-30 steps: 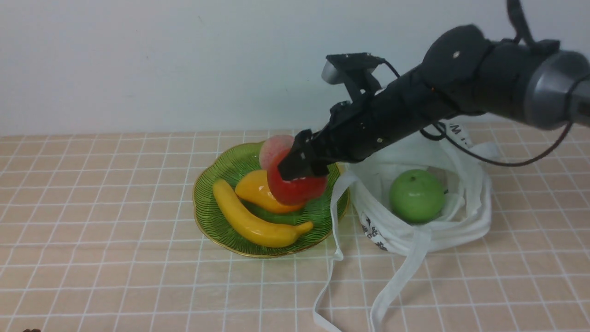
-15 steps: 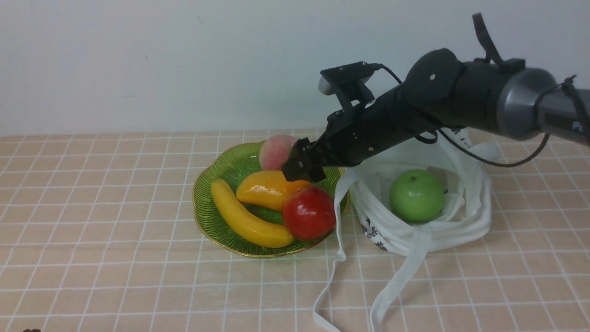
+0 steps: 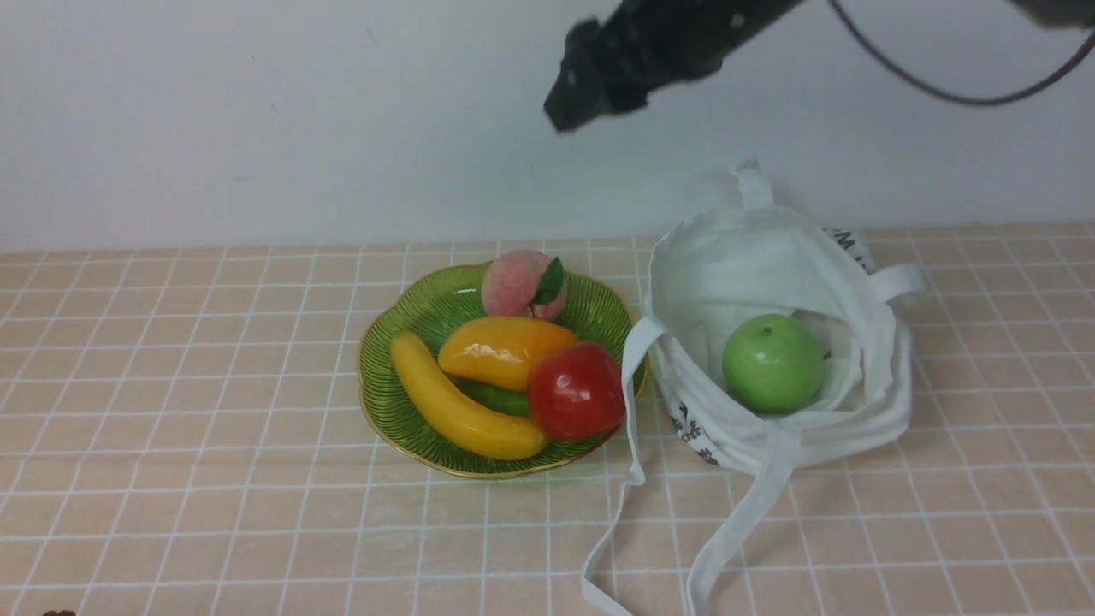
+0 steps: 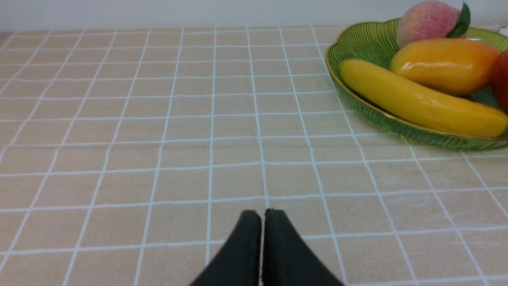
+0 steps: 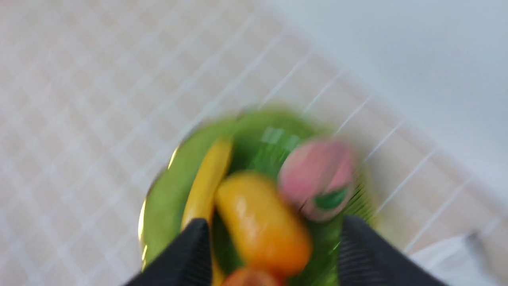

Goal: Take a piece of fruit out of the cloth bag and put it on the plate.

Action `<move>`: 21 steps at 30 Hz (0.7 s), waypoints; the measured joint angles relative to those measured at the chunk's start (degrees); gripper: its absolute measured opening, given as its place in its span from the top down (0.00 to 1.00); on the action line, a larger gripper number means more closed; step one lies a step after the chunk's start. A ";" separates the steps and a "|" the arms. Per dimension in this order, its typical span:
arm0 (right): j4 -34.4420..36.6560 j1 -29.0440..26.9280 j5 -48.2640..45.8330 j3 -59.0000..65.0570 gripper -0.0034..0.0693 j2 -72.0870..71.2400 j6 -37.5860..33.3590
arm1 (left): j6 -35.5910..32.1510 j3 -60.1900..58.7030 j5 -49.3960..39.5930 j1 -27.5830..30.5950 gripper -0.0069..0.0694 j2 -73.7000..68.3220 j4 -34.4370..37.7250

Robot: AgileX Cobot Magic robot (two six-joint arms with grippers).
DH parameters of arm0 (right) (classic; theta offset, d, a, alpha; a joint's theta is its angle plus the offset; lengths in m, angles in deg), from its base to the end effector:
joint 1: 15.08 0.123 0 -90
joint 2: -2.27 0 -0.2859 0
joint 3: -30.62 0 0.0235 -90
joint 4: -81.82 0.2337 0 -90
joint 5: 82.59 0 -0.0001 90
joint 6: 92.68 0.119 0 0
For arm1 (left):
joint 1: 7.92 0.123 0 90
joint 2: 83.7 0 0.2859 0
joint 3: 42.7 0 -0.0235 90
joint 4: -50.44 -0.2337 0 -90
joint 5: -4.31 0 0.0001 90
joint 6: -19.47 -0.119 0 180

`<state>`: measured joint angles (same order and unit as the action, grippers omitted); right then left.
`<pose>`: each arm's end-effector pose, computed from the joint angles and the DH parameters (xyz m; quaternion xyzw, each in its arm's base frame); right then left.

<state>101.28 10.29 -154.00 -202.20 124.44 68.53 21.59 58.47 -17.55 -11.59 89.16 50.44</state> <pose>0.3774 0.2206 0.3832 -0.3518 0.8592 0.1877 0.3207 0.0609 -0.0039 0.1619 0.0109 0.8081 -0.0297 0.5882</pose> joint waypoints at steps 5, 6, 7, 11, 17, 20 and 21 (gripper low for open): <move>-7.16 0.00 -1.08 -8.22 0.82 -6.72 7.38 | 0.00 0.00 0.00 0.00 0.92 0.00 0.00; -7.84 0.00 -1.24 -8.10 0.86 -7.95 7.75 | 0.00 0.00 0.00 0.00 0.92 0.00 0.00; -8.31 0.00 -1.30 -7.71 0.89 -9.27 7.96 | 0.00 0.00 0.00 0.00 0.92 0.00 0.00; -12.91 0.00 -1.42 0.32 0.97 -19.97 9.54 | 0.00 0.00 0.00 0.00 0.92 0.00 0.00; -14.95 0.00 -1.60 22.66 0.97 -40.30 11.01 | 0.00 0.00 0.00 0.00 0.92 0.00 0.00; -14.95 0.00 1.09 34.94 0.97 -51.70 12.04 | 0.00 0.00 0.00 0.00 0.92 0.00 0.00; -14.98 0.00 2.99 38.75 0.97 -55.21 12.11 | 0.00 0.00 0.00 0.00 0.92 0.00 0.00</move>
<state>86.31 10.29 -151.01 -163.45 69.23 80.64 21.59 58.47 -17.55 -11.59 89.16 50.44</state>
